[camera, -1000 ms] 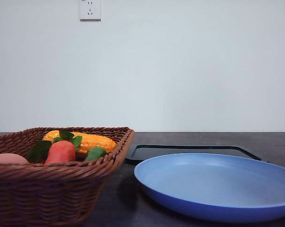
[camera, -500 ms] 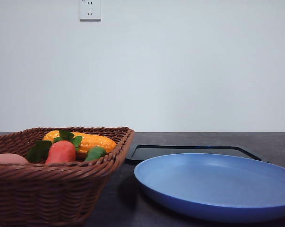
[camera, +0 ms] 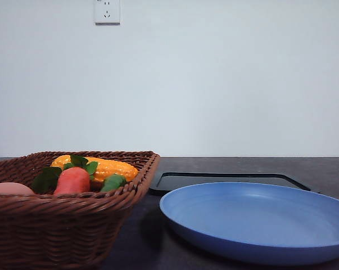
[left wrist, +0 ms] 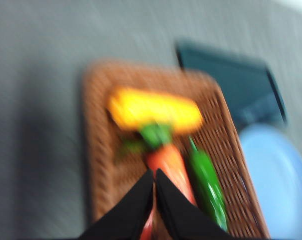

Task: Transfer egg from basket to plate and serve

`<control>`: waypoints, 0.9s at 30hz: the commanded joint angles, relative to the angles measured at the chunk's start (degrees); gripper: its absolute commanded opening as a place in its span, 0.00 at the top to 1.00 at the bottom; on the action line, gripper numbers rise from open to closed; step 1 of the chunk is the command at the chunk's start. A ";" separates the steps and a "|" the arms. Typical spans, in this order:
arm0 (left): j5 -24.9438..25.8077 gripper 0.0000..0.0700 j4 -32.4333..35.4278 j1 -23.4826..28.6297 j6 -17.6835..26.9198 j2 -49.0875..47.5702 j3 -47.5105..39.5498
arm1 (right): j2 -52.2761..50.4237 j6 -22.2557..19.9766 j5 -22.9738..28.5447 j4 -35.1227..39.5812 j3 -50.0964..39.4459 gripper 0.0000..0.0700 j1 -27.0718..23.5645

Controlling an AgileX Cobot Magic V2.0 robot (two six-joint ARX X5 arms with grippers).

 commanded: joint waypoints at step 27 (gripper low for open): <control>4.36 0.54 -1.28 -9.89 1.04 8.09 2.16 | 28.96 -2.26 6.98 5.99 -0.92 0.69 16.19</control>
